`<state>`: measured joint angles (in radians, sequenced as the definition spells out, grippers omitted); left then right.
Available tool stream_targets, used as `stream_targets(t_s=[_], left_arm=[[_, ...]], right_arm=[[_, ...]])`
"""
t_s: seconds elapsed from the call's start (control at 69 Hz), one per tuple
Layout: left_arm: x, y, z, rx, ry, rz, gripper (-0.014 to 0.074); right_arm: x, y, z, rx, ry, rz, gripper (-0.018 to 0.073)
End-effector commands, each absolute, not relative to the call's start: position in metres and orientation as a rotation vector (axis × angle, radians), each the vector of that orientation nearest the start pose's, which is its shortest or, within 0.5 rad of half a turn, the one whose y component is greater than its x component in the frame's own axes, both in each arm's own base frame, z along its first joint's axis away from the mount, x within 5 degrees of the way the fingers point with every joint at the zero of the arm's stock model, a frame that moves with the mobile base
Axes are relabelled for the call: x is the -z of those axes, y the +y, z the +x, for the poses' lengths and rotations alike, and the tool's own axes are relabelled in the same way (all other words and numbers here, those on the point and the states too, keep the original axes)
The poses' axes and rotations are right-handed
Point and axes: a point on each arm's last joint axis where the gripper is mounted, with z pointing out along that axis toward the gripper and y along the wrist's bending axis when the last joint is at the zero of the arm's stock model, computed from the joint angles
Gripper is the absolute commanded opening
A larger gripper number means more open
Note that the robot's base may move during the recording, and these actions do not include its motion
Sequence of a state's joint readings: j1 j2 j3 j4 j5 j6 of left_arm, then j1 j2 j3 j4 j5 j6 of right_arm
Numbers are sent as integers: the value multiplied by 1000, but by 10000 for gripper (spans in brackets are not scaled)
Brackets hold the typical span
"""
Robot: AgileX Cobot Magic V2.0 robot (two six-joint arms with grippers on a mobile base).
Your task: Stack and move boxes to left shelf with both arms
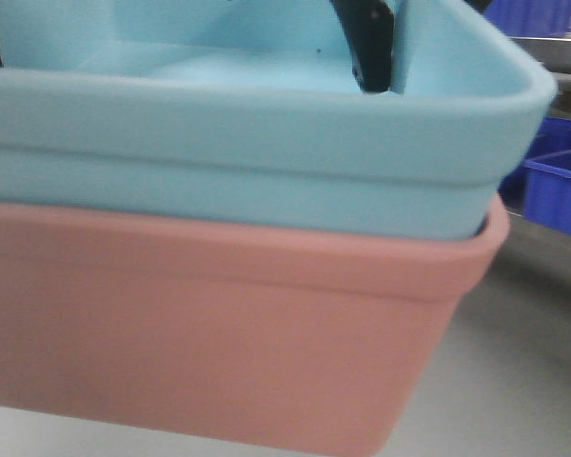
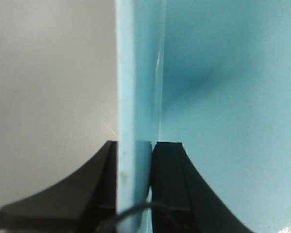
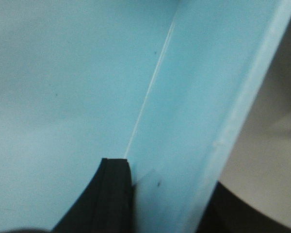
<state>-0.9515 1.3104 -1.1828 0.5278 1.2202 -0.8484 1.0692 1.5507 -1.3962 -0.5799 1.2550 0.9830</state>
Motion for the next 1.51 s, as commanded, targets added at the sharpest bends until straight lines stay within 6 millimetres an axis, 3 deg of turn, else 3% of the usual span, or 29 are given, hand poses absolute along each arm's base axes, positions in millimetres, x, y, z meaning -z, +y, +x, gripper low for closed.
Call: stream_targets(t_s=[0.0, 1.493], left_arm=[[-368, -206, 170, 331, 2365, 332, -12], [-368, -206, 170, 332, 2366, 331, -12]], right_arm=[[-364, 260, 185, -152, 2411, -244, 57], [-363, 258, 184, -124, 2424, -236, 57]])
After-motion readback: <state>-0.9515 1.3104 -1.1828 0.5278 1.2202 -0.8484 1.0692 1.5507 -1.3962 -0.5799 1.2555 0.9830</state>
